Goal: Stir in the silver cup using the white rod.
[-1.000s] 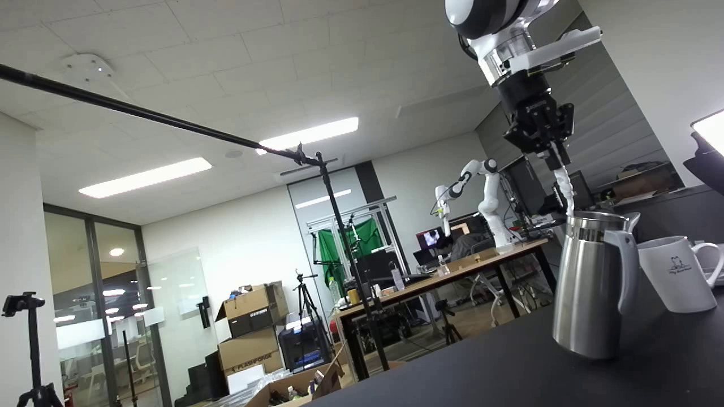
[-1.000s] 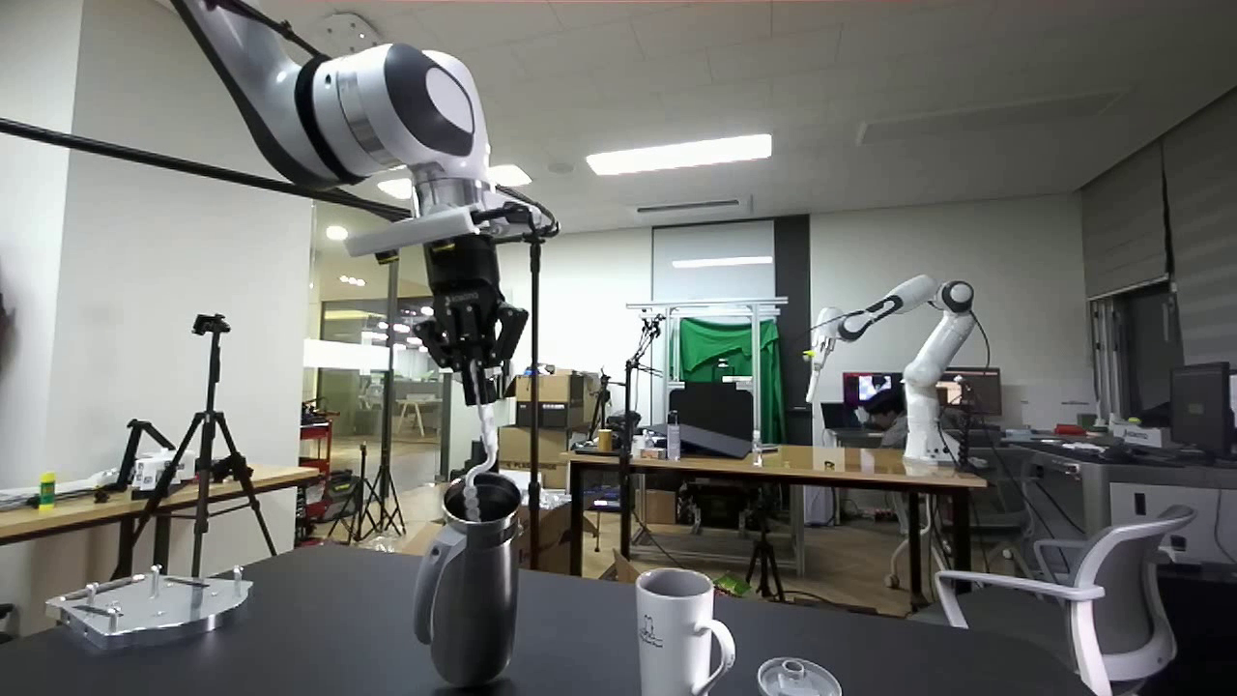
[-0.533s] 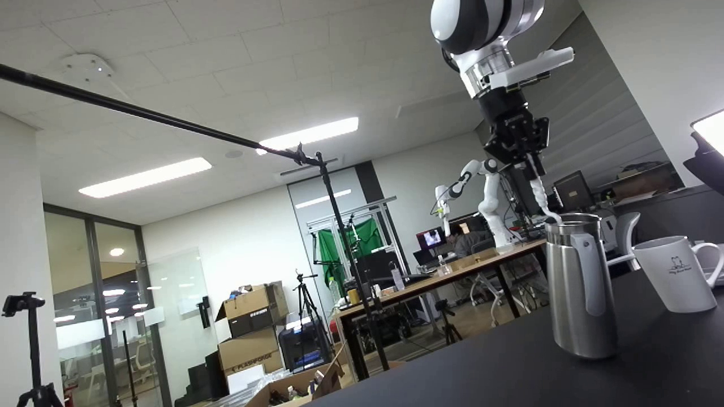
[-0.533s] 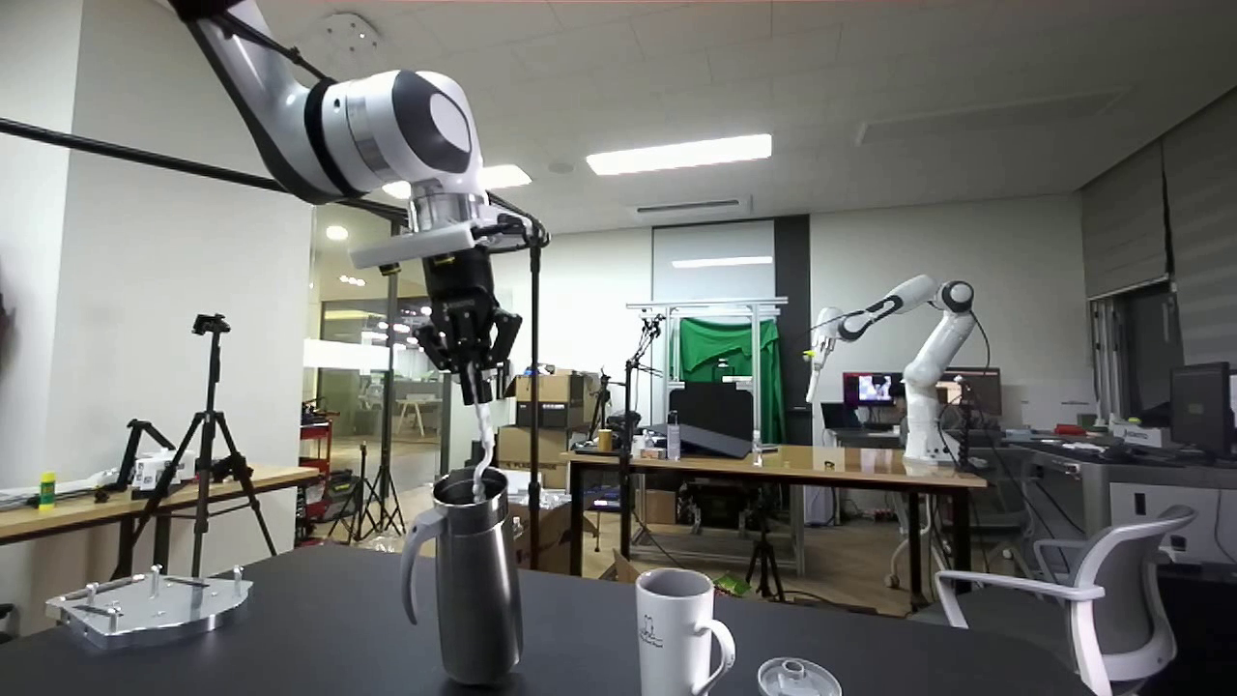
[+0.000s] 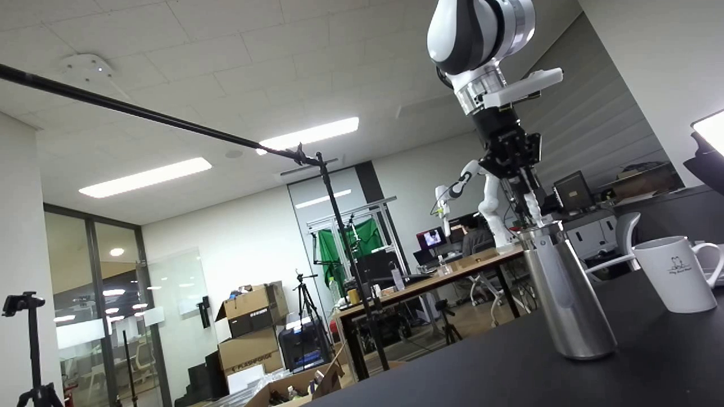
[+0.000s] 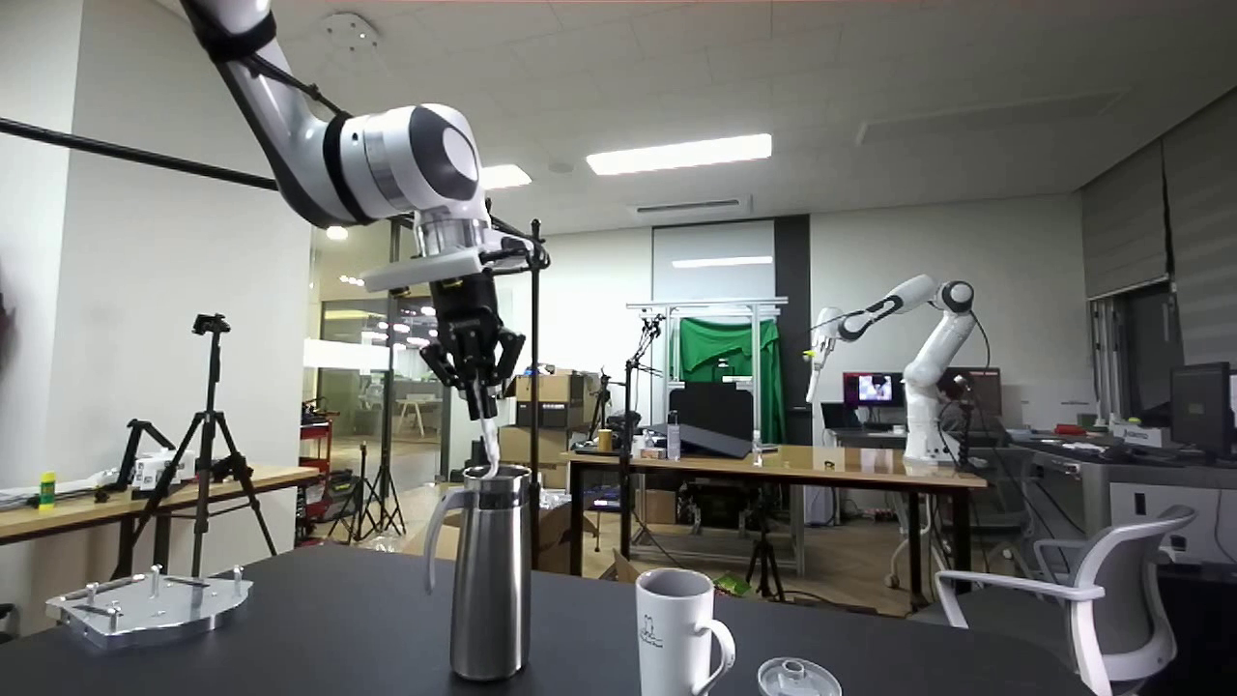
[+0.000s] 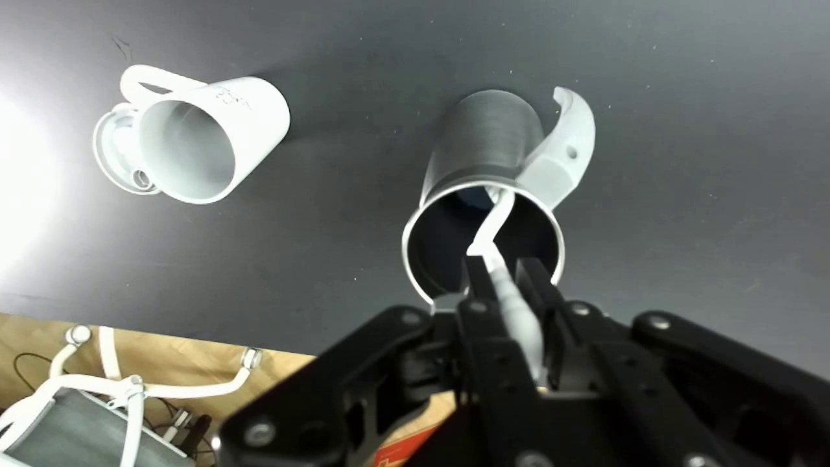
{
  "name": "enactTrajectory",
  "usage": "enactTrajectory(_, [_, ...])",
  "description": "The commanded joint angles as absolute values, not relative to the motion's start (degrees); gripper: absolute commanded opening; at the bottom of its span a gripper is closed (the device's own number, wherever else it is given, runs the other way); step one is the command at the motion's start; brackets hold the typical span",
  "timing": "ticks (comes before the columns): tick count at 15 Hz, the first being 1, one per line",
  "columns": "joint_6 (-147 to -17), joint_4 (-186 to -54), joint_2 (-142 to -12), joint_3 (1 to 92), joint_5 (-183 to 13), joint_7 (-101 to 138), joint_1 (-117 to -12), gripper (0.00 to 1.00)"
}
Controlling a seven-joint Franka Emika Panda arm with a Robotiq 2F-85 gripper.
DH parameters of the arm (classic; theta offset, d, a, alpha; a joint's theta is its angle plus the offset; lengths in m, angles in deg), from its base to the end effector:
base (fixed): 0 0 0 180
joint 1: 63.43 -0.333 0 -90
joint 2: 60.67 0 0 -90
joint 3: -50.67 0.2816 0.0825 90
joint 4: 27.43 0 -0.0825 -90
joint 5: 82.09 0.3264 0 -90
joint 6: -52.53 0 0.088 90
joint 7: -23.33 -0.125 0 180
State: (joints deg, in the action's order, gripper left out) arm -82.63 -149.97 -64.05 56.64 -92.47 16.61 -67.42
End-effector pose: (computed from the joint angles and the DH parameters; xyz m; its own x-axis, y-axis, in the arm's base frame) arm 0.5119 0.0848 0.3758 0.9691 0.1809 0.1676 0.1619 -0.9793 0.1211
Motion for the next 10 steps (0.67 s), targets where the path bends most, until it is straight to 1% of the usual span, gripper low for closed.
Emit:
enactTrajectory(1, [-80.9,-147.2,-65.4,56.0,-94.2,14.2,-68.3,0.04])
enactTrajectory(6, [-79.1,-145.9,-64.5,55.9,-95.3,14.3,-68.5,0.04])
enactTrajectory(8, [-74.2,-144.2,-63.5,56.0,-96.9,14.1,-68.7,0.04])
enactTrajectory(10, [-66.6,-141.6,-62.5,56.3,-98.5,15.0,-69.1,0.04])
